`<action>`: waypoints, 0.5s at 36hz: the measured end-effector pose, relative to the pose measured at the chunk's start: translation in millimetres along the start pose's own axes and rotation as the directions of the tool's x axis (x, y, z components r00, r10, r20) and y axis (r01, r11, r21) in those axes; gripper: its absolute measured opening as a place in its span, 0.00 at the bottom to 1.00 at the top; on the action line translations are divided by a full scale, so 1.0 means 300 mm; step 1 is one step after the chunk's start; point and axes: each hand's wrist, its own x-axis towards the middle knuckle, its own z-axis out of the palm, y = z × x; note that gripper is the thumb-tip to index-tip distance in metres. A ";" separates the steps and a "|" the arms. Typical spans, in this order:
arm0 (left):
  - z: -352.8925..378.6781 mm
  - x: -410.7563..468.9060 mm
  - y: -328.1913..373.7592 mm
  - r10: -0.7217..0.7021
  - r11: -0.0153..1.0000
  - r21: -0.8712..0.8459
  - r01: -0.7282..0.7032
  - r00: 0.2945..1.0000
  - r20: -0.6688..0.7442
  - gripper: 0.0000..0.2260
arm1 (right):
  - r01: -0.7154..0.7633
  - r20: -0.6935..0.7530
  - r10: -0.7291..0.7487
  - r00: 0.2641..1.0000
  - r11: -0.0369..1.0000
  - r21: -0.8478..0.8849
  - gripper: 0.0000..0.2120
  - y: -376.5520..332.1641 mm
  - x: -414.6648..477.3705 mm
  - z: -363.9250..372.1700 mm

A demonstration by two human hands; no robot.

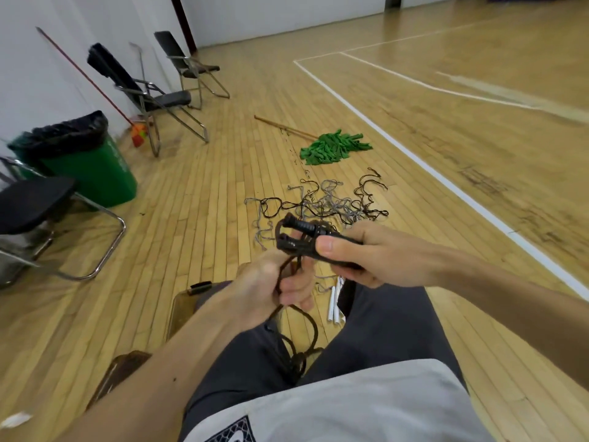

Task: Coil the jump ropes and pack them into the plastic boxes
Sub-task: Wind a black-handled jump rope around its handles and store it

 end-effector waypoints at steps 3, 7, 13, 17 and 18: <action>0.014 -0.003 -0.031 -0.040 0.994 -0.106 0.037 0.999 -0.025 0.20 | 0.001 -0.071 -0.002 0.997 1.000 -0.006 0.27 0.016 0.007 -0.031; 0.030 -0.005 -0.046 -0.082 0.996 0.031 0.085 0.993 -0.090 0.20 | -0.055 -0.194 0.049 0.980 0.998 -0.024 0.30 0.052 0.021 -0.057; 0.063 -0.018 -0.029 0.026 0.740 0.667 0.089 0.987 -0.160 0.21 | -0.216 -0.366 0.125 0.922 0.952 -0.219 0.33 0.141 0.051 -0.103; 0.077 -0.036 0.012 0.075 0.356 0.933 0.056 0.993 -0.088 0.19 | -0.277 -0.374 0.144 0.916 0.902 -0.330 0.35 0.199 0.070 -0.084; 0.076 -0.041 0.030 0.064 0.294 0.954 0.061 0.994 -0.083 0.18 | -0.275 -0.366 0.144 0.919 0.901 -0.335 0.36 0.204 0.074 -0.080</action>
